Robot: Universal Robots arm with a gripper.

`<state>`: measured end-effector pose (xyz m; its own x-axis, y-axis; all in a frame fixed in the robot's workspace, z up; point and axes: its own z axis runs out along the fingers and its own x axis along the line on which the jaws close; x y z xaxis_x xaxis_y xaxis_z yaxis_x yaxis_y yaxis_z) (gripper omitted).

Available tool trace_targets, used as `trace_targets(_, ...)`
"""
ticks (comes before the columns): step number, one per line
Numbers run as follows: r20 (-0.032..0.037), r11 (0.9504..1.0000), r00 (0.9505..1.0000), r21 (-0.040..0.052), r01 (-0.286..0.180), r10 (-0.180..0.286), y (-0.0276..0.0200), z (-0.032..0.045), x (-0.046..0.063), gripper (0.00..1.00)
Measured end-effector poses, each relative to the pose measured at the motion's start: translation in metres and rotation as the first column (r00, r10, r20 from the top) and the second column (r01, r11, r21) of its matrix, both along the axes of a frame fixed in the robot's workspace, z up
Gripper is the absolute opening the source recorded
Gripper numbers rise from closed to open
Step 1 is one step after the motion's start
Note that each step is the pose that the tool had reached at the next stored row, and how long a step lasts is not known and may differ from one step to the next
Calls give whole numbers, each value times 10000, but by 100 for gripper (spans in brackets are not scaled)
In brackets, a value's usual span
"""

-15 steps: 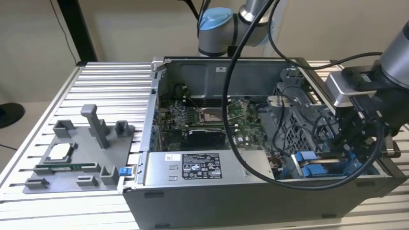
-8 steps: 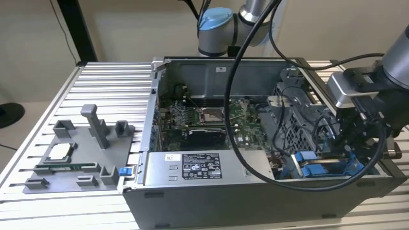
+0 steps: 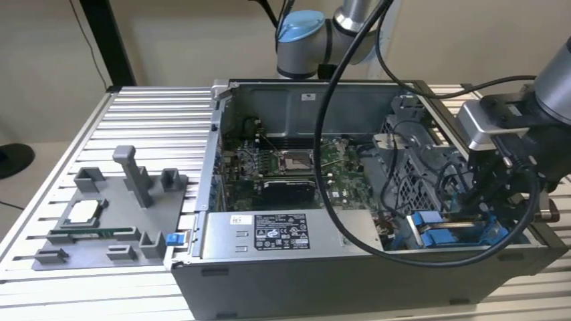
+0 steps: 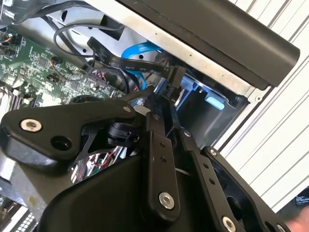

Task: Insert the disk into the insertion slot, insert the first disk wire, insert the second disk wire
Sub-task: 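Insert the first disk wire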

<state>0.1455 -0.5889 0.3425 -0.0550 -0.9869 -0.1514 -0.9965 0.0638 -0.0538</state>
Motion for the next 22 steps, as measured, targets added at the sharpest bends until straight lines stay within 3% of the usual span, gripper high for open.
trace_targets(22, -3, 10000, 10000, -6, 8, -8, 1, -51, 23, 0)
